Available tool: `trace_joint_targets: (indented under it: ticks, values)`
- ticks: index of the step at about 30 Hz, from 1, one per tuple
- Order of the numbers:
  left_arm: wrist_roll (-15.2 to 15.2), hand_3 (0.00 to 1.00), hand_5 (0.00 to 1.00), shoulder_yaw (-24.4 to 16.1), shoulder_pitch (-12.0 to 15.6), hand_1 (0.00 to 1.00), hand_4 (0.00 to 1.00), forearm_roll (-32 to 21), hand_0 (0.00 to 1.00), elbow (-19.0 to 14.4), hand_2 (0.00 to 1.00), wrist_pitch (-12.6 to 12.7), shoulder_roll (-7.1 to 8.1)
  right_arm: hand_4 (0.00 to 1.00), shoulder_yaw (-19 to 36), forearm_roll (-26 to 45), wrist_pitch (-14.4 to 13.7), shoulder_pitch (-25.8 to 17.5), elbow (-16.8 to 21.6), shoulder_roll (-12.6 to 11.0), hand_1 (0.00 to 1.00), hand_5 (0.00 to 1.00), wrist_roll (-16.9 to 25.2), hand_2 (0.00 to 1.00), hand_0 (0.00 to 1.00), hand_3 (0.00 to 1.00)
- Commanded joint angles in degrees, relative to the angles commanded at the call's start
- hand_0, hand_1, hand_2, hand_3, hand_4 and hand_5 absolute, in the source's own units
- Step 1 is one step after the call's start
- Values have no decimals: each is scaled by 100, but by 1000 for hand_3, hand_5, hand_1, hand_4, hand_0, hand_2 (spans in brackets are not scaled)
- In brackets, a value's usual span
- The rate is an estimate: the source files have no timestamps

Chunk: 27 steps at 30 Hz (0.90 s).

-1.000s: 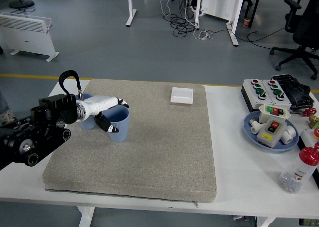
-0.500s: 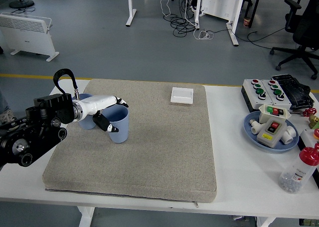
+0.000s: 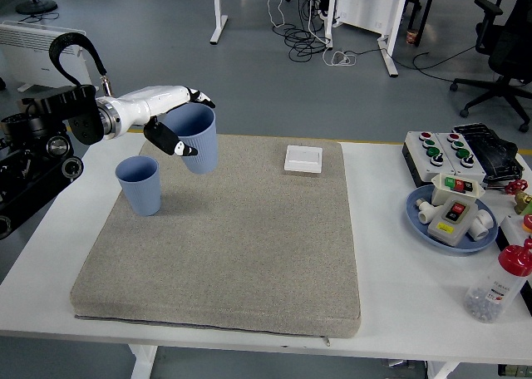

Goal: Push cup pick cup insert cup

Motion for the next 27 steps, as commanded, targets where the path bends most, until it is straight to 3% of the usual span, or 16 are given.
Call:
trace_joint_targets:
  ticks: [3,8,14,27]
  values:
    - [-11,406,2,-1,-65,473,295,30,528,94,461,-9,38,145,-6,13,-1,2,0,-4,661,484,2,678,730,594]
    - [-37,409,2,97,-353,486,316,190,542,570,472,-41,192,145,-27,30,-2,10,0,-23,660,483,2,680,730,594]
    - [-188,419,2,371,-379,504,365,254,544,1043,486,-33,122,145,-33,26,-5,22,0,-30,660,484,-1,679,730,594]
    - [-319,428,2,515,-292,511,385,124,545,1586,492,15,62,144,-35,13,5,36,0,-30,659,483,6,679,730,594]
